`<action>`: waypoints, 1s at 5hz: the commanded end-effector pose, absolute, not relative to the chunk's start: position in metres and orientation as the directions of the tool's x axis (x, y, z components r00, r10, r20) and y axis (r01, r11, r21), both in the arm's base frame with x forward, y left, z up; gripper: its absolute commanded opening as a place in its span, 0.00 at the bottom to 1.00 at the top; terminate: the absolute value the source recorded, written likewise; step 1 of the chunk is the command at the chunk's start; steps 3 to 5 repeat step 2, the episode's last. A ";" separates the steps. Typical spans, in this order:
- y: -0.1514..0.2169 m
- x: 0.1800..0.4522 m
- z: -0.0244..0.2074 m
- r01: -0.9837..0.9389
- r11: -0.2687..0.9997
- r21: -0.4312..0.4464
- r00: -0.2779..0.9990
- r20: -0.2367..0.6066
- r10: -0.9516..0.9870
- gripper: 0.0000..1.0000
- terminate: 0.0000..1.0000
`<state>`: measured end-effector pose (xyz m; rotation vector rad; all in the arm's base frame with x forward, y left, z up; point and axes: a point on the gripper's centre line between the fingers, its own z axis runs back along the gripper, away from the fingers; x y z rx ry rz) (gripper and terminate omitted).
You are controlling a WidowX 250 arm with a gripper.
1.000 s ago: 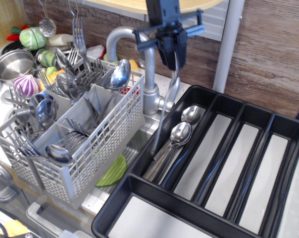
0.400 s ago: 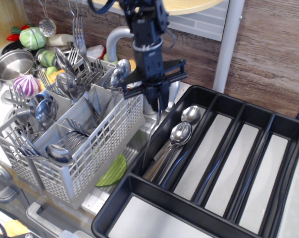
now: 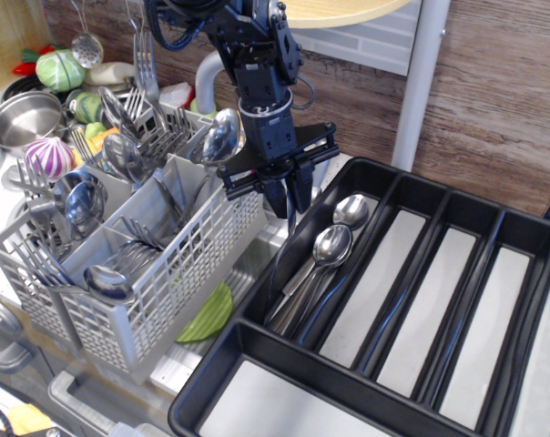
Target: Put small spoon from basket to tray
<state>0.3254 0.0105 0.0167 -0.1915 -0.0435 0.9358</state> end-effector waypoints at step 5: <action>0.010 0.331 0.038 -0.772 0.591 -0.234 0.606 0.005 0.795 1.00 1.00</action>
